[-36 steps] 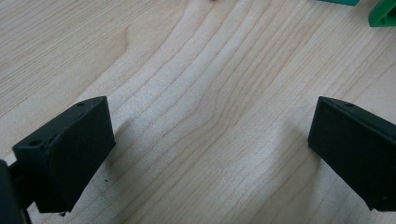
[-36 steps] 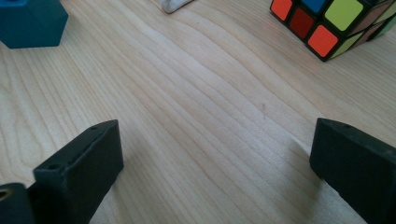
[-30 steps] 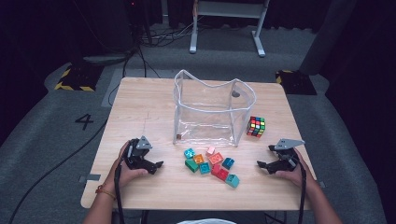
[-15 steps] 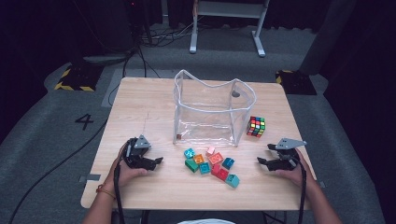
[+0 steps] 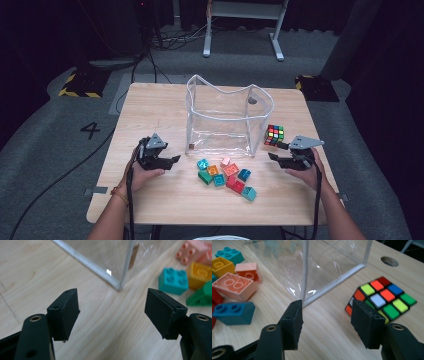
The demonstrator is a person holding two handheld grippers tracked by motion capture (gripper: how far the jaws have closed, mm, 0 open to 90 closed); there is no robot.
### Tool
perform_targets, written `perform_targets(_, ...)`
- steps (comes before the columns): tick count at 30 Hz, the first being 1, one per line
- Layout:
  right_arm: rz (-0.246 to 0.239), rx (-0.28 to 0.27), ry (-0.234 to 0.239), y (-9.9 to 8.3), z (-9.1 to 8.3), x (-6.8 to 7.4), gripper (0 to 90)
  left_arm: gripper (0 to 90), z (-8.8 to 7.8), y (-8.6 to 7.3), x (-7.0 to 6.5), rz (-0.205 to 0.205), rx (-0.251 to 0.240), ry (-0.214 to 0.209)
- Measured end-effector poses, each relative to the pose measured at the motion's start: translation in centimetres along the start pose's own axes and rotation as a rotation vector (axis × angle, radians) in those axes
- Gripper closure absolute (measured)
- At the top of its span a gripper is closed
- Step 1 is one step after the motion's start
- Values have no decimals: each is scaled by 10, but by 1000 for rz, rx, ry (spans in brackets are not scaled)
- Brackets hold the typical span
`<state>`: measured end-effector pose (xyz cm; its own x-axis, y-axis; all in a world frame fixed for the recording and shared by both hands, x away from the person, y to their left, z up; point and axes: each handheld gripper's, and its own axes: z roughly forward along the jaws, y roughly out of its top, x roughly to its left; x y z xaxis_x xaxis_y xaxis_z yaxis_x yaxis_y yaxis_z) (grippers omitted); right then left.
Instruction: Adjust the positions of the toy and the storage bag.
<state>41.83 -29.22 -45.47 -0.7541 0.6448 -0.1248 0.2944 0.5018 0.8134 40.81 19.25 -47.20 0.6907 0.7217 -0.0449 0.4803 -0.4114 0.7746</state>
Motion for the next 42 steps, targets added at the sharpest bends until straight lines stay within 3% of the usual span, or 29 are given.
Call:
perform_targets(3, -11, -34, 19, 18, 7, 5, 456, 297, 9, 15, -2, 35, -19, -4)
perform_targets(7, -9, -46, 28, 28, 14, 8, 469, 306, 13, 27, -4, 13, -51, -22)
perform_targets(12, -16, -49, 46, 39, 26, 11, 533, 371, 19, 42, -2, 41, -77, -18)
perform_targets(14, -18, -35, 24, 41, 31, 11, 571, 426, 22, 46, -1, 32, -70, -43)
perform_targets(17, -1, -31, 32, 41, 39, 11, 664, 523, 26, 51, -1, 29, -71, -63)
perform_targets(18, -1, -31, 32, 41, 39, 11, 664, 523, 27, 51, -2, 35, -75, -69)
perform_targets(19, -5, -31, 38, 42, 40, 11, 690, 579, 27, 52, -4, 47, -74, -72)
perform_targets(20, -15, -33, 29, 44, 40, 13, 751, 704, 26, 53, -5, 76, -70, -71)
perform_targets(21, -15, -33, 29, 44, 40, 13, 751, 704, 26, 53, -7, 91, -69, -90)
perform_targets(23, -24, -44, 48, 45, 40, 14, 812, 765, 25, 54, -9, 117, -62, -62)
perform_targets(25, -40, -35, 31, 46, 39, 16, 855, 852, 22, 55, -9, 122, -62, -55)
perform_targets(33, -41, -50, 67, 40, 31, 22, 872, 866, 13, 49, -17, 132, -52, -85)
perform_targets(41, -41, -53, 109, 30, 15, 30, 875, 867, 2, 39, -33, 154, -51, -126)
perform_targets(42, -50, -58, 114, 28, 11, 33, 875, 867, 0, 36, -37, 157, -47, -146)
